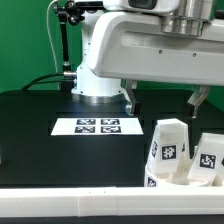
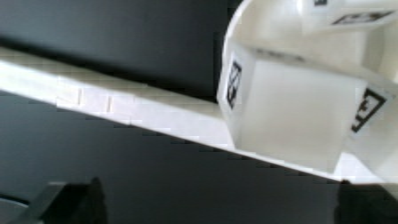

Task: Assemble stool

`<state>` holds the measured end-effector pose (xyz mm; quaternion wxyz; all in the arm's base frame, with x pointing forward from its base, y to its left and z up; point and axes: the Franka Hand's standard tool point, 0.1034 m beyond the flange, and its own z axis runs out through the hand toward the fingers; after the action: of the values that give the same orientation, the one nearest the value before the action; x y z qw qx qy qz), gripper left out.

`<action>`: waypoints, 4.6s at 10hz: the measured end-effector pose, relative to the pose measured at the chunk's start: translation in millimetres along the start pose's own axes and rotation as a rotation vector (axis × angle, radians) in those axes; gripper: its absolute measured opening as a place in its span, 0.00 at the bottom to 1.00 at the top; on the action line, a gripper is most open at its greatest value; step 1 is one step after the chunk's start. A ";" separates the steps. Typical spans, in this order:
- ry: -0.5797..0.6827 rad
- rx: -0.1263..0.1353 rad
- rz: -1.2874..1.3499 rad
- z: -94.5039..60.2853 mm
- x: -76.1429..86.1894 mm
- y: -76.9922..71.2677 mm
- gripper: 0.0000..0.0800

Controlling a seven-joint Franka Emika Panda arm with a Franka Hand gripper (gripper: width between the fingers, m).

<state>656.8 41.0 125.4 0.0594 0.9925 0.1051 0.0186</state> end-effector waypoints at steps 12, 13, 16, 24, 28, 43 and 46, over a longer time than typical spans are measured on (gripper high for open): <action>-0.082 -0.005 -1.035 0.5 -6.6 -5.4 0.81; -0.097 -0.006 -1.127 2.6 -7.1 -8.0 0.81; -0.146 -0.031 -1.384 10.1 -3.8 -9.6 0.81; -0.181 -0.014 -1.426 31.2 -12.2 -8.7 0.64; -0.183 -0.012 -1.419 32.0 -13.2 -5.7 0.41; -0.192 -0.065 -0.457 33.1 -23.0 -12.0 0.41; -0.223 -0.077 -0.102 31.5 -25.7 -17.6 0.41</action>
Offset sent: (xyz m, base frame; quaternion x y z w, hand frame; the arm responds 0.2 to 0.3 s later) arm -0.0005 0.0153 0.0001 0.0307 -0.0321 -0.3360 0.9408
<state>629.6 49.1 91.4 0.1095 0.9788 0.1475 -0.0907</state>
